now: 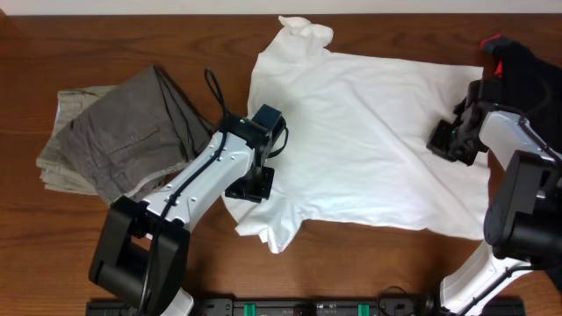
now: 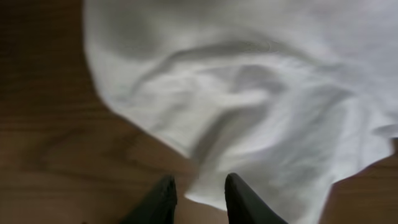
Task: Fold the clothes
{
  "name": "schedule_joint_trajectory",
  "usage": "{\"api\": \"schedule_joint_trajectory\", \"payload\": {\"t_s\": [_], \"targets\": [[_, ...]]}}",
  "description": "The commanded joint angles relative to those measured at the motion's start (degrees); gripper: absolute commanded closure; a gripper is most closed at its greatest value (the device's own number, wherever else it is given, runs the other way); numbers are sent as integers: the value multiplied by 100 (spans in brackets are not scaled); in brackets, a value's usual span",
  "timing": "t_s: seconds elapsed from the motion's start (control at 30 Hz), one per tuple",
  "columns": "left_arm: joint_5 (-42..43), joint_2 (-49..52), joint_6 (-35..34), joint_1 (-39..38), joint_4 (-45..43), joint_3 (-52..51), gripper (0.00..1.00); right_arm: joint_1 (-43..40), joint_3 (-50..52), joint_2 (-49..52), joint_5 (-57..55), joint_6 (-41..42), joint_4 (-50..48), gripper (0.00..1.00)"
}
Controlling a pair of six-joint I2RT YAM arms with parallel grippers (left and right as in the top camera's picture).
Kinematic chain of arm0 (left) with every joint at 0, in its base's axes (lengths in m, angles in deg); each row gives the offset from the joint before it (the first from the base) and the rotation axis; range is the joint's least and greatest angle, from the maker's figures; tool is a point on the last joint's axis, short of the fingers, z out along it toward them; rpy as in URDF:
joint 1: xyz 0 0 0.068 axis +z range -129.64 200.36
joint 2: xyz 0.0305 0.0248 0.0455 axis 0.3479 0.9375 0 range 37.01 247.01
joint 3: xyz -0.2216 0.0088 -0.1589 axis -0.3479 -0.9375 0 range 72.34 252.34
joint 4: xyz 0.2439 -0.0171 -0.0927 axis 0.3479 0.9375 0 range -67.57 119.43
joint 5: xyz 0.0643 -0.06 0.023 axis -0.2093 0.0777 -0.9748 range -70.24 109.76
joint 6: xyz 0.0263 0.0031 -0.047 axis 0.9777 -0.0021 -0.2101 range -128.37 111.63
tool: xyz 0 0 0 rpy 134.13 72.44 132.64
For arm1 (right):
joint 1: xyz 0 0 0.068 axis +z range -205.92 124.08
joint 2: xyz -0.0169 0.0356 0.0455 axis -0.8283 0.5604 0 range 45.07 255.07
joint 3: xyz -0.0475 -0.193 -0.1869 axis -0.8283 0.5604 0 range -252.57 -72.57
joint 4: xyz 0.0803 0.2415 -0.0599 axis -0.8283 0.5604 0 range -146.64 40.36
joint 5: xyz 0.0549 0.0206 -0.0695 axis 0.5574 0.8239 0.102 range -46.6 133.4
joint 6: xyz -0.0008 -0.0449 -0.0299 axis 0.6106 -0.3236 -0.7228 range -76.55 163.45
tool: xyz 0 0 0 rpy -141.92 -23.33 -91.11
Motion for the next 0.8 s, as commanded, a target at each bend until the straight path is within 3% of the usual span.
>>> {"api": "schedule_joint_trajectory", "payload": {"t_s": [0.0,0.17,0.4,0.57,0.67,0.77], "targets": [[-46,-33,39,26,17,-20,71,-289,291,470,-822,297,-459,99],[225,-31,39,24,-251,-20,71,-498,146,466,898,-479,-949,96],[304,-15,42,20,-935,-35,53,-737,-367,203,3189,-992,-511,76],[470,85,39,20,-1633,-199,49,-824,-420,-256,3294,-977,-291,67],[595,254,57,20,-1904,-247,44,-824,-420,-415,2743,-809,61,65],[595,503,260,20,-2020,-251,43,-824,-417,-413,1958,-702,378,53]]}}
